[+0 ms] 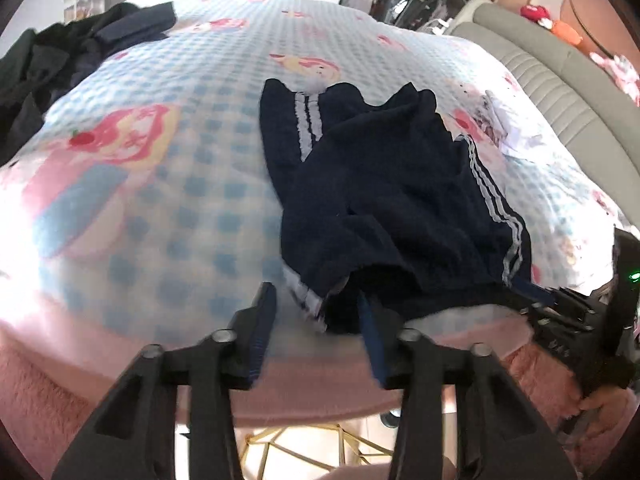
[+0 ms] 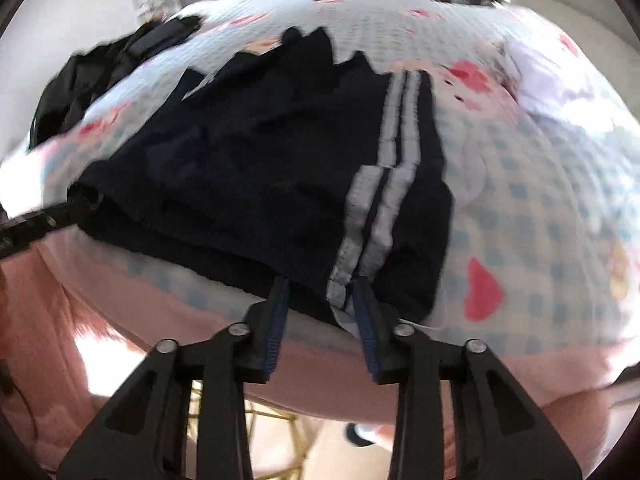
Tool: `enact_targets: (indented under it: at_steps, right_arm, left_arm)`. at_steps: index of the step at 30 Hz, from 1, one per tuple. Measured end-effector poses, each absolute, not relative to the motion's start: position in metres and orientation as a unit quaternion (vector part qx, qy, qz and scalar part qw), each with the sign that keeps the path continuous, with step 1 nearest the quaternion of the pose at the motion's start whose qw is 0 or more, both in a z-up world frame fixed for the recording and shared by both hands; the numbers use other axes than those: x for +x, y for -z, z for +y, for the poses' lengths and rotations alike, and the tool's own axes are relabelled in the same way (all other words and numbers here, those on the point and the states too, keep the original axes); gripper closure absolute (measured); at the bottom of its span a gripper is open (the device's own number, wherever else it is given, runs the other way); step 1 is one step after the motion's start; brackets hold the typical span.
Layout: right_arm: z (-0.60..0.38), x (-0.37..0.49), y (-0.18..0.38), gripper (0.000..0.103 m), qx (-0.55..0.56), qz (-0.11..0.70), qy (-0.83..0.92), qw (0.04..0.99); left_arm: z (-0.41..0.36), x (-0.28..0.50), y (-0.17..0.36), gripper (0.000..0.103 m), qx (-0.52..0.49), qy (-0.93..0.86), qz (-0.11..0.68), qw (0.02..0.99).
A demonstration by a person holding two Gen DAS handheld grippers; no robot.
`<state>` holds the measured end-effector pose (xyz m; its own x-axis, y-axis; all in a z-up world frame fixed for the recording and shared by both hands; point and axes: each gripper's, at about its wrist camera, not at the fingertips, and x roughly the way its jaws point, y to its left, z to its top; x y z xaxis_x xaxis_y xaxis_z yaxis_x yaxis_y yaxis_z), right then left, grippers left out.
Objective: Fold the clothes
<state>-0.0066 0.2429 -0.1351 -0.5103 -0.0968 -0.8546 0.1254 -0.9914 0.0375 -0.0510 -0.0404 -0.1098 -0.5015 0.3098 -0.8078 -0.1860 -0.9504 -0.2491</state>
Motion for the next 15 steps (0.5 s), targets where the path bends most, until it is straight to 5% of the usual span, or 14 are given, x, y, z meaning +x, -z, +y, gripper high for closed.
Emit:
enact_targets:
  at_steps: [1, 9, 13, 15]
  right_arm:
    - [0.248, -0.005, 0.133, 0.09, 0.49, 0.007, 0.87, 0.056]
    - [0.293, 0.004, 0.131, 0.095, 0.495, -0.042, 0.868, -0.008]
    - [0.303, 0.012, 0.126, 0.094, 0.492, -0.072, 0.867, -0.002]
    - [0.307, 0.017, 0.12, 0.087, 0.487, -0.085, 0.869, 0.007]
  left_arm:
    - [-0.037, -0.053, 0.112, 0.091, -0.483, -0.863, -0.054, 0.138]
    - [-0.037, -0.035, 0.091, 0.091, -0.467, -0.869, -0.03, 0.164]
    - [-0.036, -0.038, 0.104, 0.087, -0.492, -0.857, -0.022, 0.153]
    - [-0.038, -0.039, 0.106, 0.071, -0.504, -0.848, -0.03, 0.159]
